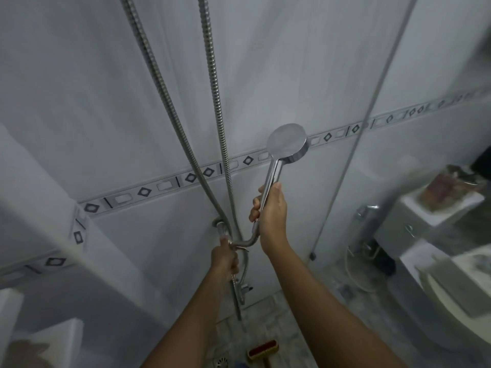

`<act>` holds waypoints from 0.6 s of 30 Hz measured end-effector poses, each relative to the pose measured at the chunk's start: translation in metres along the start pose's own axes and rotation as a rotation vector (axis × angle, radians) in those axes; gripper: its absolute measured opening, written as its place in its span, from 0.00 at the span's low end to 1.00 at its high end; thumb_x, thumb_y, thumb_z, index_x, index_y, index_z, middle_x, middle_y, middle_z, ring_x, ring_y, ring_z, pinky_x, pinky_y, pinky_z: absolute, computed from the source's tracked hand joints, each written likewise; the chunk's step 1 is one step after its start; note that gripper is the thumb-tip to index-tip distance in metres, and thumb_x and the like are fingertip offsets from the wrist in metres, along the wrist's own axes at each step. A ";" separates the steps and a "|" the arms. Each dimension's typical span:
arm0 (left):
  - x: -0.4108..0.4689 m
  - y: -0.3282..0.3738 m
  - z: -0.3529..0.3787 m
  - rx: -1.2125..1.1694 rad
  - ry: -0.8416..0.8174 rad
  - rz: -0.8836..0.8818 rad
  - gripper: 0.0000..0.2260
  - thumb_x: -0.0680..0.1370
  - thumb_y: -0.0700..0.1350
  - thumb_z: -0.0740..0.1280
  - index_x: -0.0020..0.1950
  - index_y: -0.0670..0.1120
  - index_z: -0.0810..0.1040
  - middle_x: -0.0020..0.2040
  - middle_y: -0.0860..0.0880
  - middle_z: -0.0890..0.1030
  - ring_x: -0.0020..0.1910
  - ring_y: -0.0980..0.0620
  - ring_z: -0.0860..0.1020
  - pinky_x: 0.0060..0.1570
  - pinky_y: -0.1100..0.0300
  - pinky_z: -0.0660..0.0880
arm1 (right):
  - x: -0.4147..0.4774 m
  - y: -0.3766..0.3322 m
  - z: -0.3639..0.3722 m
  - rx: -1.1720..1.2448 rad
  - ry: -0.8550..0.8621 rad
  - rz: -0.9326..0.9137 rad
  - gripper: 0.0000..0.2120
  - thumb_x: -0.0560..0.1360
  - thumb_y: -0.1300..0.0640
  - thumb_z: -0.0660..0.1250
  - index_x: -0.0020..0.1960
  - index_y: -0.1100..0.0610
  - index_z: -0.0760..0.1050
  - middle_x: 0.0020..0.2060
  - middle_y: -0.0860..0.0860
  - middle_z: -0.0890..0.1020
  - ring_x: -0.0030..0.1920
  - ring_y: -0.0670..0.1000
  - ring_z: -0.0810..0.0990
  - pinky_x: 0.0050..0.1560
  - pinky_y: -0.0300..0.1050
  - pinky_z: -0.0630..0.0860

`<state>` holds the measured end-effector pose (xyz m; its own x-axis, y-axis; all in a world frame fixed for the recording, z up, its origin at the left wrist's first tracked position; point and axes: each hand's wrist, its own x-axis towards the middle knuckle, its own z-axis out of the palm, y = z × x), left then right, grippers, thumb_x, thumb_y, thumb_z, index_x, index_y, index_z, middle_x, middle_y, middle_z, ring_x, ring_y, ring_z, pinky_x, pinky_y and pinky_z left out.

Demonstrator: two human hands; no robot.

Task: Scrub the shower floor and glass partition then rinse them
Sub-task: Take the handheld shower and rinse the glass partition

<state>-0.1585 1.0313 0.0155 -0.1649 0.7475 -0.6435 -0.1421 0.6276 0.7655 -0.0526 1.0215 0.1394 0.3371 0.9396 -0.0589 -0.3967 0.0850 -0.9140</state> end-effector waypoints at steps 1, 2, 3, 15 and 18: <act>0.000 -0.001 -0.002 -0.007 -0.006 -0.011 0.23 0.82 0.62 0.54 0.42 0.44 0.70 0.23 0.50 0.63 0.19 0.54 0.58 0.21 0.65 0.57 | -0.001 -0.001 0.001 0.002 -0.008 0.009 0.21 0.85 0.42 0.50 0.49 0.56 0.72 0.30 0.50 0.72 0.28 0.47 0.68 0.30 0.44 0.67; -0.004 0.001 -0.001 0.002 -0.011 -0.016 0.22 0.82 0.62 0.54 0.42 0.44 0.70 0.23 0.50 0.63 0.19 0.54 0.58 0.21 0.65 0.57 | -0.001 -0.005 -0.001 0.001 -0.006 0.004 0.21 0.84 0.41 0.51 0.49 0.56 0.72 0.29 0.50 0.72 0.27 0.47 0.68 0.29 0.44 0.67; -0.009 0.002 -0.001 0.014 -0.014 -0.014 0.22 0.83 0.62 0.54 0.41 0.45 0.69 0.23 0.50 0.62 0.18 0.54 0.58 0.21 0.65 0.56 | -0.002 -0.010 -0.002 -0.005 -0.003 -0.003 0.22 0.84 0.40 0.51 0.48 0.56 0.72 0.29 0.49 0.72 0.27 0.47 0.68 0.29 0.43 0.66; -0.168 0.138 0.164 0.389 -0.405 0.482 0.33 0.79 0.70 0.49 0.33 0.43 0.71 0.21 0.50 0.67 0.18 0.53 0.61 0.23 0.68 0.58 | -0.005 -0.237 -0.116 -0.155 0.170 -0.511 0.16 0.85 0.47 0.55 0.48 0.58 0.70 0.30 0.54 0.72 0.25 0.51 0.68 0.25 0.43 0.68; -0.239 0.176 0.216 0.518 -0.447 0.721 0.33 0.78 0.71 0.50 0.29 0.45 0.70 0.22 0.49 0.69 0.20 0.51 0.65 0.24 0.66 0.61 | -0.019 -0.314 -0.146 -0.121 0.249 -0.611 0.17 0.85 0.46 0.53 0.48 0.58 0.69 0.29 0.53 0.68 0.24 0.50 0.64 0.25 0.42 0.64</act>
<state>0.0666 1.0101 0.3040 0.3537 0.9342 -0.0453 0.3088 -0.0709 0.9485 0.1905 0.9281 0.3687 0.6631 0.6289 0.4059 0.0214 0.5261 -0.8502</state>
